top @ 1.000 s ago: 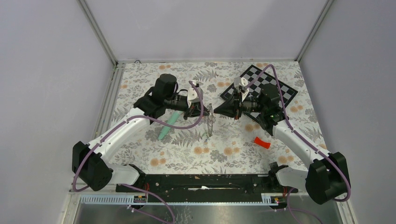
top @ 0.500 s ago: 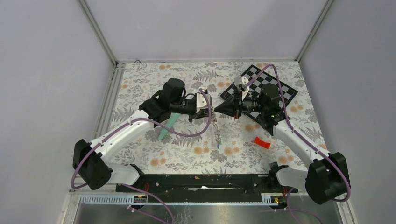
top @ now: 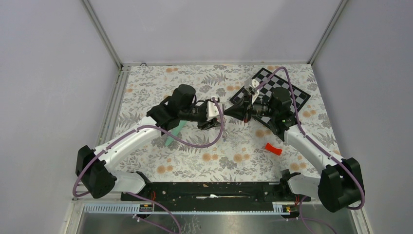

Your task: Put the keys on the keyring

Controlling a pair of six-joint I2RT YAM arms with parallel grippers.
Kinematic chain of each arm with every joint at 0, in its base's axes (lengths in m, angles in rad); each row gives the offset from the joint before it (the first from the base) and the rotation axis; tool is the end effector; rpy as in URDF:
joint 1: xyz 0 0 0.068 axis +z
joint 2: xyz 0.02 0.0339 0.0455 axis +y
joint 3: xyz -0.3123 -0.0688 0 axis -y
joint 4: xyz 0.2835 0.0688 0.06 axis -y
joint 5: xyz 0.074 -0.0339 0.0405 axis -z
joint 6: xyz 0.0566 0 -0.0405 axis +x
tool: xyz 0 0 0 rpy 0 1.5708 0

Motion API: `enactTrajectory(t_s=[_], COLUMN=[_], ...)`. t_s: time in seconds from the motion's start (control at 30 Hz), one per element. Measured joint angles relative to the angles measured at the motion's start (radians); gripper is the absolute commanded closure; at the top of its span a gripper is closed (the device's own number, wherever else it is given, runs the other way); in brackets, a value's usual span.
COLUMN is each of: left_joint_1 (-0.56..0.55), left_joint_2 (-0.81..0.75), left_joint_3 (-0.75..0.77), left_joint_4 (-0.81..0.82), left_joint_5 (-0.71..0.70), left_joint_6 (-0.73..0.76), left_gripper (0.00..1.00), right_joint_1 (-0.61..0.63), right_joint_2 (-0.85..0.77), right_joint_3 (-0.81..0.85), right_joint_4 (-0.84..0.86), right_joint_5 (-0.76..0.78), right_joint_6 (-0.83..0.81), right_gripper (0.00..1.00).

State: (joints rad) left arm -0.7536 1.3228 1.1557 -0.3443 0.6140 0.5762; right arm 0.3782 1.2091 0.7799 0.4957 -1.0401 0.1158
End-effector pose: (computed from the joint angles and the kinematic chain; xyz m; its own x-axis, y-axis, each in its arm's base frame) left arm 0.2240 -0.2549 0.3694 0.2051 0.4182 -0.8849 0.9707 0.0291 0.2387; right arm 0.2558 0.1542 0.3490 -0.0527 0.0420 -0.9977 -0.9872 0.1488 0.0584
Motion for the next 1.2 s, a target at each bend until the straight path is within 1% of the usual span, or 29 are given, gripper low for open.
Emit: enactTrajectory(t_s=[0.37, 0.63, 0.73, 1.0, 1.2], left_joint_1=[0.041, 0.050, 0.050, 0.053, 0.054], left_joint_2=[-0.014, -0.006, 0.005, 0.040, 0.052], left_joint_3=[0.002, 0.015, 0.023, 0.041, 0.041], left_joint_4=[-0.021, -0.020, -0.015, 0.002, 0.008], left_joint_5=[0.007, 0.077, 0.104, 0.141, 0.152], left_joint_6=[-0.005, -0.050, -0.070, -0.106, -0.124], left_gripper=[0.55, 0.60, 0.63, 0.77, 1.00], right_joint_1=[-0.002, -0.002, -0.002, -0.002, -0.002], right_joint_2=[-0.002, -0.008, -0.009, -0.012, -0.018], right_joint_3=[-0.028, -0.029, -0.029, -0.032, -0.034], right_joint_4=[-0.056, -0.058, -0.058, -0.058, -0.059], right_joint_5=[-0.050, -0.061, -0.061, -0.063, -0.070], right_joint_6=[-0.108, -0.128, -0.131, -0.135, -0.138], right_gripper=[1.00, 1.00, 1.00, 1.00, 1.00])
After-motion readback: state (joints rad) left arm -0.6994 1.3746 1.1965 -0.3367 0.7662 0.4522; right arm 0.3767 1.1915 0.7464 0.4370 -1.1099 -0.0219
